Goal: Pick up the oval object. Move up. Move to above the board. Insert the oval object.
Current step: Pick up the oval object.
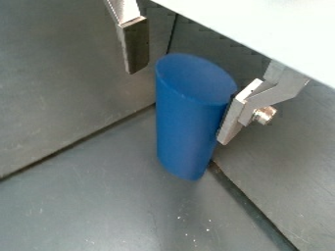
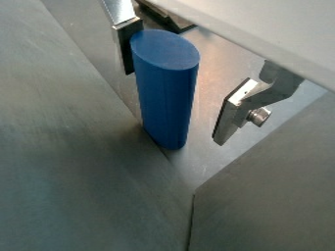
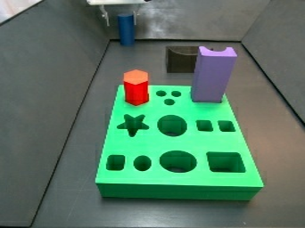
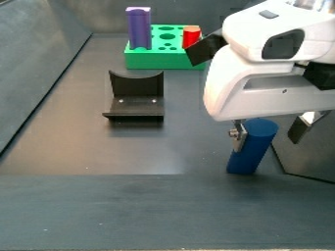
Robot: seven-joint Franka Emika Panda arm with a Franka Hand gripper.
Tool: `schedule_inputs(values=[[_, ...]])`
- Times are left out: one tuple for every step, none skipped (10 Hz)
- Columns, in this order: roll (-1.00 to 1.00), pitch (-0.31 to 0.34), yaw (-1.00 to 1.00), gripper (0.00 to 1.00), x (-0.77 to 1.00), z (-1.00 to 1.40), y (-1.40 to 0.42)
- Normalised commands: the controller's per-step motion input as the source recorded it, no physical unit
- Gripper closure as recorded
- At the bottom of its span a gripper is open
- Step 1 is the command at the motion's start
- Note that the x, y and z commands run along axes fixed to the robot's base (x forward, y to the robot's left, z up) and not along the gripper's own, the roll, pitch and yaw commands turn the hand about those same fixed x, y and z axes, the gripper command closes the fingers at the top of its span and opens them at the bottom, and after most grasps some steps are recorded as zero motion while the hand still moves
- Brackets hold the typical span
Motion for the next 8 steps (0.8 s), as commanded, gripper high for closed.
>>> schedule_inputs(values=[[0.23, -0.017, 0.31, 0.0, 0.03, -0.45, -0.14], [0.06, 0.0, 0.25, 0.0, 0.0, -0.07, 0.0], [0.0, 0.0, 0.0, 0.0, 0.0, 0.0, 0.0], [0.0, 0.0, 0.0, 1.0, 0.0, 0.0, 0.0], [0.0, 0.0, 0.0, 1.0, 0.0, 0.0, 0.0], [0.0, 0.0, 0.0, 1.0, 0.0, 0.0, 0.0], [0.0, 0.0, 0.0, 1.0, 0.0, 0.0, 0.0], [0.0, 0.0, 0.0, 1.0, 0.0, 0.0, 0.0]])
